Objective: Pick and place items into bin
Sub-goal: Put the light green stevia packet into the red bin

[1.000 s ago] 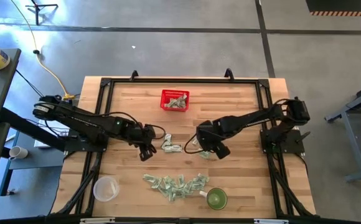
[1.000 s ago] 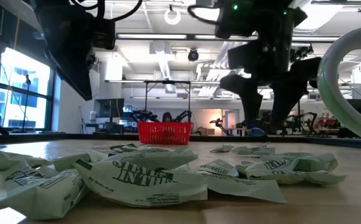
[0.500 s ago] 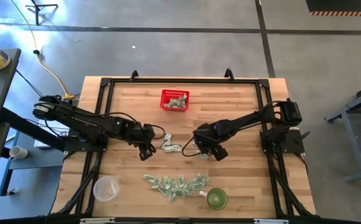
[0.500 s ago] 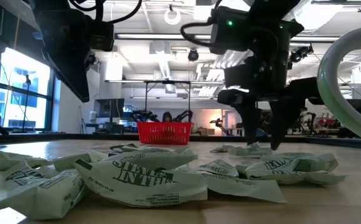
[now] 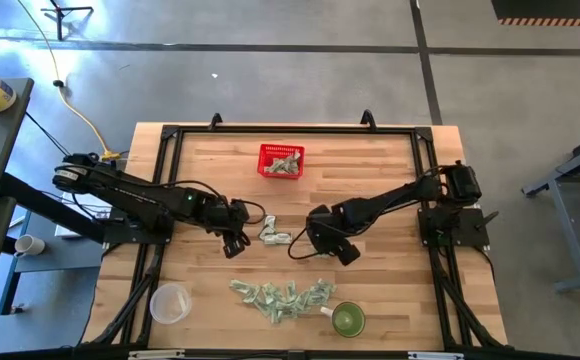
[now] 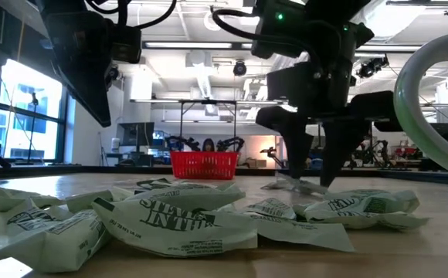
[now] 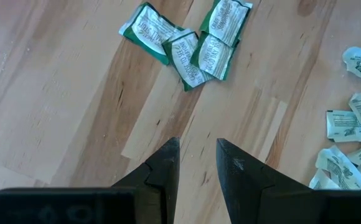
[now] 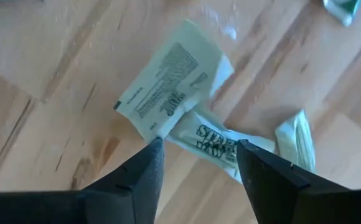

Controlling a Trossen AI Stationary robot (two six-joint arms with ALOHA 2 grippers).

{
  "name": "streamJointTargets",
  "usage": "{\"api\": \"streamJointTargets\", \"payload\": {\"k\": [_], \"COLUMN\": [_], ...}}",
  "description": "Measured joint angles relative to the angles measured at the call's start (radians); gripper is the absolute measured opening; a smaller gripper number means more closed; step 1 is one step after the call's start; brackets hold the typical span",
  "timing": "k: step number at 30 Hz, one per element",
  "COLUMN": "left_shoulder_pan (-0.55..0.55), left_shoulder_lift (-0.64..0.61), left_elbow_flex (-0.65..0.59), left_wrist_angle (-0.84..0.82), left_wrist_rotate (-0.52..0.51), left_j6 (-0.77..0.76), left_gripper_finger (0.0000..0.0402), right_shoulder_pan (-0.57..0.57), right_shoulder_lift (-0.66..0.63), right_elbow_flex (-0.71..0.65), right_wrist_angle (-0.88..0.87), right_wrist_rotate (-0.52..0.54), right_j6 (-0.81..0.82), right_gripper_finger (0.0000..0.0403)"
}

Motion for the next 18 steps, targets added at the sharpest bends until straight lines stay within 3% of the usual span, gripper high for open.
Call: {"api": "streamJointTargets", "payload": {"k": [7, 13, 18], "left_shoulder_pan": [0.000, 0.000, 0.000], "left_shoulder_lift": [0.000, 0.000, 0.000], "left_elbow_flex": [0.001, 0.001, 0.001], "left_wrist_angle": [0.003, 0.004, 0.005], "left_wrist_rotate": [0.003, 0.010, 0.013], "left_j6": [-0.005, -0.021, -0.021], "left_gripper_finger": [0.0138, 0.0138, 0.0138], "right_shoulder_pan": [-0.005, -0.005, -0.005], "right_shoulder_lift": [0.015, 0.015, 0.015], "right_elbow_flex": [0.000, 0.000, 0.000], "right_wrist_angle": [0.038, -0.053, -0.061], "right_wrist_rotate": [0.001, 0.002, 0.031], "right_j6": [-0.050, 0.060, 0.139], "right_gripper_finger": [0.0174, 0.0156, 0.0114]}}
